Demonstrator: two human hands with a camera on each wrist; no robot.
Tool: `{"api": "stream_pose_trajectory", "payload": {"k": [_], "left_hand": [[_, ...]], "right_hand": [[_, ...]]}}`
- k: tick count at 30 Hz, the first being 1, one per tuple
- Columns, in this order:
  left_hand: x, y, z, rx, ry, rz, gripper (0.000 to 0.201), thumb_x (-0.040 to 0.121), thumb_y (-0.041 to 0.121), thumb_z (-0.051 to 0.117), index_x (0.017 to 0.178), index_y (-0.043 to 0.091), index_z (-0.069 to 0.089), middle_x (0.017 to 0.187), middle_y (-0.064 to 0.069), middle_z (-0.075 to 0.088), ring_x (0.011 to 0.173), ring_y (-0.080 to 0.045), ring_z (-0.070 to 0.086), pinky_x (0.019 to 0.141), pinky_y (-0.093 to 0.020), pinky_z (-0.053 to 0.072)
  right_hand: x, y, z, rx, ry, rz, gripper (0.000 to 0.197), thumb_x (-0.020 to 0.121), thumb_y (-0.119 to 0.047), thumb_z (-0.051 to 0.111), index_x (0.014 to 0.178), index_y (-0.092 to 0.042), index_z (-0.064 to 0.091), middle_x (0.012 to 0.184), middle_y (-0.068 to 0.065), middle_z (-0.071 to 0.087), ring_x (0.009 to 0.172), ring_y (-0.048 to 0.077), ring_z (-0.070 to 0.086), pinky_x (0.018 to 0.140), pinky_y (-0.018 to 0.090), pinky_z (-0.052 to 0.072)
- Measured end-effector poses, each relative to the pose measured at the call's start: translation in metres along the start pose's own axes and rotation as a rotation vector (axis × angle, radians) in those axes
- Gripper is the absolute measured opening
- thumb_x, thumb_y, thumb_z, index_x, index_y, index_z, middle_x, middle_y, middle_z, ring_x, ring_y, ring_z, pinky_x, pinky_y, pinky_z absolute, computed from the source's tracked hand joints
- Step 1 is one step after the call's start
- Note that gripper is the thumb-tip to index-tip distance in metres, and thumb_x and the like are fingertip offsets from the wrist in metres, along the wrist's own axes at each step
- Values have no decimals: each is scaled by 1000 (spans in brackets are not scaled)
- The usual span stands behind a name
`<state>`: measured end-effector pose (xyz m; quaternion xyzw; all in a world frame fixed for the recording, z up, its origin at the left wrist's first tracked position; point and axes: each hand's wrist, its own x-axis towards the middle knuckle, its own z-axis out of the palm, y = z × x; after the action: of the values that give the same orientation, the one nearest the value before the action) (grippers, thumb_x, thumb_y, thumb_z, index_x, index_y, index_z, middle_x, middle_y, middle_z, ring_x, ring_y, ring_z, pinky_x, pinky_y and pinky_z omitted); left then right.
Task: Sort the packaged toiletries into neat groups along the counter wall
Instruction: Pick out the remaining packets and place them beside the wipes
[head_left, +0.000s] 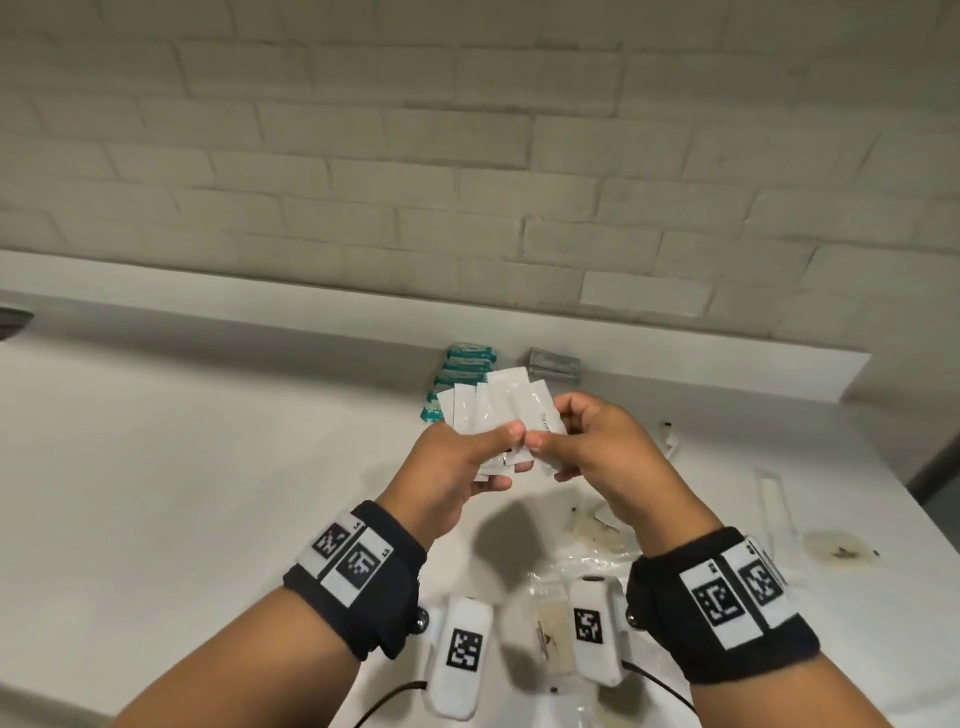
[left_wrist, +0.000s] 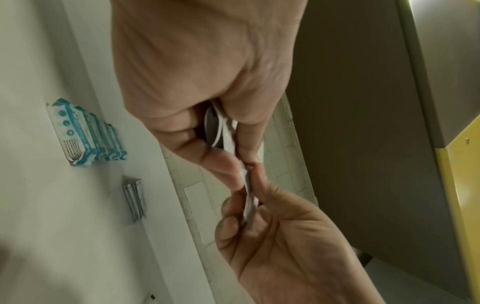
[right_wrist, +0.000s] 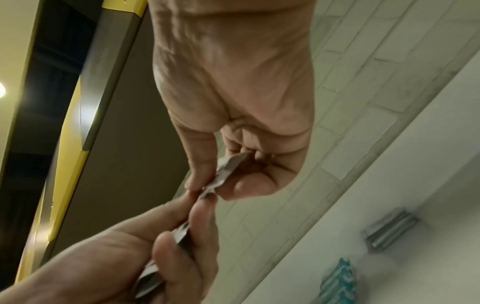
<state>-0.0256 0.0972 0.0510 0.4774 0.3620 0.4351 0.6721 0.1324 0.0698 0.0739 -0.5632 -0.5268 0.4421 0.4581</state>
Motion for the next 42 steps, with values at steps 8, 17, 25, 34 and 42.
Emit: {"api": "stream_pose_trajectory", "payload": {"k": [8,17,25,34,42], "left_hand": [[9,3,-14,-134,-11,-46,29,98,34,47,111,14,62,97,-5,75,81,-17,73,58,-20,54],[28,3,-14,-170,-56,-8,20,91,5,58,109,11,64,97,-10,70,79,-18,69,60,-21,56],[26,4,-10,-91,-181,-81,15,92,10,58,104,8,66,94,-10,72,77,-18,72,62,-23,57],[29,8,-16,-198,-47,-45,24,92,7,58,116,8,62,111,-15,69,101,-30,67,67,-31,58],[23,3,-3,-191,-138,-66,33,82,23,65,113,12,63,74,-1,67,58,-11,61,45,-18,45]], "right_hand": [[6,2,4,-476,426,-373,10,81,-8,67,78,-17,64,76,-6,57,70,13,53,60,23,40],[-3,8,3,-1110,240,-551,11,76,-23,74,84,-18,69,84,-1,56,83,24,56,71,37,47],[0,-14,6,-695,50,-131,22,90,-20,62,103,-31,49,88,-17,54,79,4,53,64,21,39],[21,-5,-12,60,222,-51,15,87,0,63,86,-16,63,67,-2,64,63,16,58,61,26,47],[19,-7,2,544,-219,24,39,70,-7,70,108,-5,64,85,12,70,69,26,64,62,32,58]]}}
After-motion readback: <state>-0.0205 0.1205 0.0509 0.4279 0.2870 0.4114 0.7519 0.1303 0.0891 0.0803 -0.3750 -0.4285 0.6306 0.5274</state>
